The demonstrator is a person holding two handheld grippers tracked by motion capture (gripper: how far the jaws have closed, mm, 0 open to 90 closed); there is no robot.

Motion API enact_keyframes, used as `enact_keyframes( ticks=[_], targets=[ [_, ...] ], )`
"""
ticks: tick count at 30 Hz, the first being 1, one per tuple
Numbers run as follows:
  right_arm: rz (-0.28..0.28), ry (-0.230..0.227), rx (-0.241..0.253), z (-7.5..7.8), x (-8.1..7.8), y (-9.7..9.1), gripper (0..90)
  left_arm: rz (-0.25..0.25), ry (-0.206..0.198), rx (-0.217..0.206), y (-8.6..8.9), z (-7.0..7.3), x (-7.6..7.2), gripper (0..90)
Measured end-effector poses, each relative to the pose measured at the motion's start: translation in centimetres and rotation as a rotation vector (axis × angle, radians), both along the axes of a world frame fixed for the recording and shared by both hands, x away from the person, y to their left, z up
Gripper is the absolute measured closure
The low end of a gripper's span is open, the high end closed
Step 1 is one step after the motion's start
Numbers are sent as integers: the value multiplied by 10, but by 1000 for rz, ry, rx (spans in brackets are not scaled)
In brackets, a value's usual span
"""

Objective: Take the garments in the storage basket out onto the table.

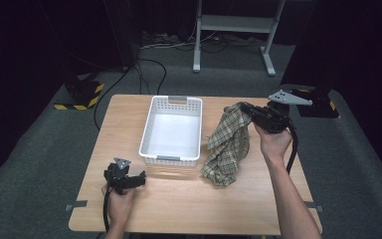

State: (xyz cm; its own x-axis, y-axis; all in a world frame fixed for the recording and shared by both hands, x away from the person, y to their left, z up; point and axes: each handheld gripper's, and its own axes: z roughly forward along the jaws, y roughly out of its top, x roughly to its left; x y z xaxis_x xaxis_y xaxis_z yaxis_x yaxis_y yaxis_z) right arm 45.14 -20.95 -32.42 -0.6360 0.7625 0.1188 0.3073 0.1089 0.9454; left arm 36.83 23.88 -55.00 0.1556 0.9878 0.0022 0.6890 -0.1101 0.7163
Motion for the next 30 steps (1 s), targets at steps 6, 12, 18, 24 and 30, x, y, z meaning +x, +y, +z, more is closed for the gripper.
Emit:
enact_keyframes(
  ticks=[6, 12, 18, 24, 30],
  targets=[
    [-3, 11, 0, -6, 0, -2, 886, 0, 0, 0, 0, 0, 0, 37],
    [-5, 19, -7, -13, 0, -2, 886, 0, 0, 0, 0, 0, 0, 37],
    [-3, 31, -8, -19, 1, -2, 886, 0, 0, 0, 0, 0, 0, 37],
    [-5, 38, -12, -25, 1, -3, 885, 1, 0, 1, 0, 0, 0, 37],
    [-9, 51, -25, -31, 1, -4, 885, 1, 0, 1, 0, 0, 0, 37]
  ],
)
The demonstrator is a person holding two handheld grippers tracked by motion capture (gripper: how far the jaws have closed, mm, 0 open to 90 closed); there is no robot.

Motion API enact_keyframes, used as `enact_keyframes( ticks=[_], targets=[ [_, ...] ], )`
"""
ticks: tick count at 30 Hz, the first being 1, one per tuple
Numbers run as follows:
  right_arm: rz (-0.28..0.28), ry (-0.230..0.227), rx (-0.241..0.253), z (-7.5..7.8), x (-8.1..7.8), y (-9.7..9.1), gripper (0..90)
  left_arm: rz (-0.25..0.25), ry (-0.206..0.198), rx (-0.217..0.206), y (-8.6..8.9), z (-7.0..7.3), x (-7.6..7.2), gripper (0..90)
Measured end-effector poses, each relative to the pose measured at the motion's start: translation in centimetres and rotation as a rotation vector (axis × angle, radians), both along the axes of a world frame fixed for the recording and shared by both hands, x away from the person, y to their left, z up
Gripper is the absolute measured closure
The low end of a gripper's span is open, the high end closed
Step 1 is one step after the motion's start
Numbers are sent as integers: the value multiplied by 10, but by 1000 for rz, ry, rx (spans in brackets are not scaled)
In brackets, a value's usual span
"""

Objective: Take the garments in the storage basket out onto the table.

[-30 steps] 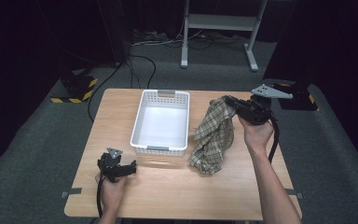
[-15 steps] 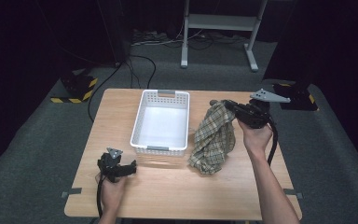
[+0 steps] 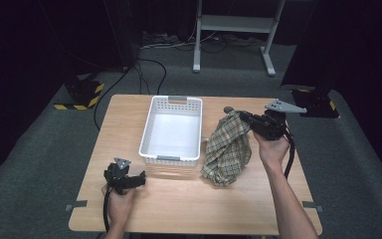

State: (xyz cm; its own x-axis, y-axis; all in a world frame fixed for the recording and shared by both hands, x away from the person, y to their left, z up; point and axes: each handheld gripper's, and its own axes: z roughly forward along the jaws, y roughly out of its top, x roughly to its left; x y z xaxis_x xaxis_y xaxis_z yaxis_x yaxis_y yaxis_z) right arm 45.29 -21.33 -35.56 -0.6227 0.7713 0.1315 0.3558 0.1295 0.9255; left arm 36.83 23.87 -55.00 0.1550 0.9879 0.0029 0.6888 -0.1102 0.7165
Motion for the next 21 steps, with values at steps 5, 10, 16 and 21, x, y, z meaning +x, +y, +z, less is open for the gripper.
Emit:
enact_keyframes(
  ticks=[5, 10, 16, 21],
  targets=[
    [-3, 17, -3, -9, 1, -1, 885, 0, 0, 0, 0, 0, 0, 37],
    [-11, 27, 2, -16, 0, -4, 886, 0, 0, 0, 0, 0, 0, 37],
    [-17, 38, 7, -22, 0, -5, 885, 0, 0, 0, 0, 0, 0, 37],
    [-24, 47, 2, -28, 1, -4, 885, 0, 0, 0, 0, 0, 0, 37]
  ],
)
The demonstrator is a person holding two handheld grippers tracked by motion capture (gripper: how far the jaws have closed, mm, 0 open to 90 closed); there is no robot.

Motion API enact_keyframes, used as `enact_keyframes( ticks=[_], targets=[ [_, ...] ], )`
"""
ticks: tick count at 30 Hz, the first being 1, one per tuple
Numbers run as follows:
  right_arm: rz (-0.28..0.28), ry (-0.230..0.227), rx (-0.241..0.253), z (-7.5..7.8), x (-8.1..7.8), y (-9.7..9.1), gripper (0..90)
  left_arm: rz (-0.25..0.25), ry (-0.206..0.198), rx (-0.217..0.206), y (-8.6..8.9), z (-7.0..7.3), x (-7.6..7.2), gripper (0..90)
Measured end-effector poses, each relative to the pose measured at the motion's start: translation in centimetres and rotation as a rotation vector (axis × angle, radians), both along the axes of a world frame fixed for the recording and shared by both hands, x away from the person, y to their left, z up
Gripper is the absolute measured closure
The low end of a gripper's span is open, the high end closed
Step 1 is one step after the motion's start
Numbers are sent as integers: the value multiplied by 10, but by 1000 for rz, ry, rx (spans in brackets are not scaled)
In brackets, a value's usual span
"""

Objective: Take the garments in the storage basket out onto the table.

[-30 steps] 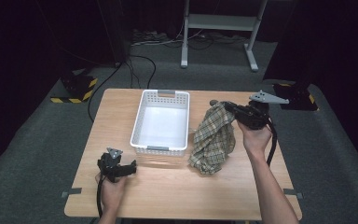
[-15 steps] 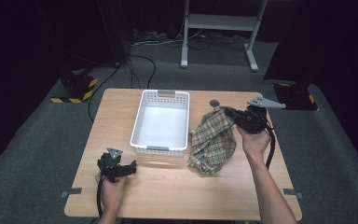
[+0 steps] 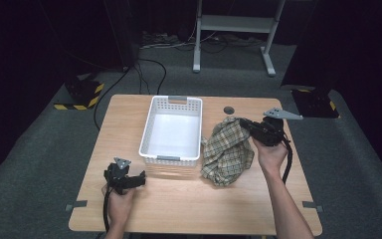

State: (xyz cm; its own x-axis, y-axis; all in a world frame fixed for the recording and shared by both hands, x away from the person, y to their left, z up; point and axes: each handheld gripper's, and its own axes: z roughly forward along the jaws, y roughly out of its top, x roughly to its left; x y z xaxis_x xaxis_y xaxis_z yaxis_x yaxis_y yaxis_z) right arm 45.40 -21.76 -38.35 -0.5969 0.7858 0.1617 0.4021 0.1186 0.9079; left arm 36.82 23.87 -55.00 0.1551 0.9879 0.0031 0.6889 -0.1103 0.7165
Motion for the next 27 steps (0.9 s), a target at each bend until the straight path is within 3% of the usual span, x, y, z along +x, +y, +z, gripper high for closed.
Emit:
enact_keyframes(
  ticks=[27],
  targets=[
    [-7, 71, -13, -43, 7, 13, 881, 0, 0, 0, 0, 0, 0, 37]
  ],
)
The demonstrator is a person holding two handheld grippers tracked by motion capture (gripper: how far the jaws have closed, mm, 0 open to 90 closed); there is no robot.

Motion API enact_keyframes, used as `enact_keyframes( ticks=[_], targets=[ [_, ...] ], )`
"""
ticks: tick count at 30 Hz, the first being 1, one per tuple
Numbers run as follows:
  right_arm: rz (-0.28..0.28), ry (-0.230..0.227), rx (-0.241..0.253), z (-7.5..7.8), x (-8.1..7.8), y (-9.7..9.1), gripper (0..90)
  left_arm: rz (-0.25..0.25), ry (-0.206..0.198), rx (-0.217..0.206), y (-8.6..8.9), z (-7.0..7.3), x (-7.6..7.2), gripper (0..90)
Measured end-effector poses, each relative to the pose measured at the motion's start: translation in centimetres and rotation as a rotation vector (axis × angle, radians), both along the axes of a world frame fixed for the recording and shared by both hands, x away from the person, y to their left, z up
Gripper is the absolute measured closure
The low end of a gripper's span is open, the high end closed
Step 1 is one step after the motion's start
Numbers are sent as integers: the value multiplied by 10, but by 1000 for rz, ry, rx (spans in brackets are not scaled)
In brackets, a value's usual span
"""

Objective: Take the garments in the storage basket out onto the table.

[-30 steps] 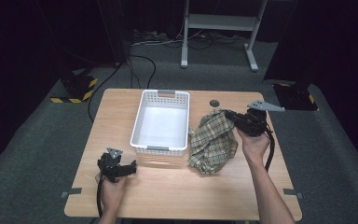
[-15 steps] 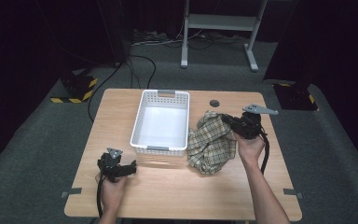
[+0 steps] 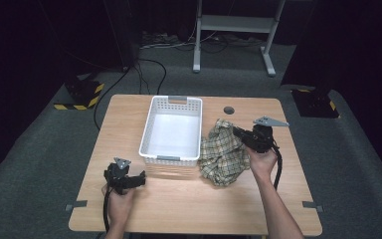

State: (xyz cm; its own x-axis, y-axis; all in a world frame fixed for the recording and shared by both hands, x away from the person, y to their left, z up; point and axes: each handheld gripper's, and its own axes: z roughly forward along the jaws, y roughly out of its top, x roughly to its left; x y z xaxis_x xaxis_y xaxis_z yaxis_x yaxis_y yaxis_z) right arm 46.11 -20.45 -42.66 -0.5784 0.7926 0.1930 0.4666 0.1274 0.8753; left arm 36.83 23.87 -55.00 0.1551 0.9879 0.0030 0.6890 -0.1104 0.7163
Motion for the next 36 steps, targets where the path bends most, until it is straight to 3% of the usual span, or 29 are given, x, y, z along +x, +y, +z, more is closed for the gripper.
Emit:
enact_keyframes(
  ticks=[36],
  targets=[
    [-60, 89, -57, -43, 8, 14, 875, 1, 1, 0, 0, 0, 1, 35]
  ],
)
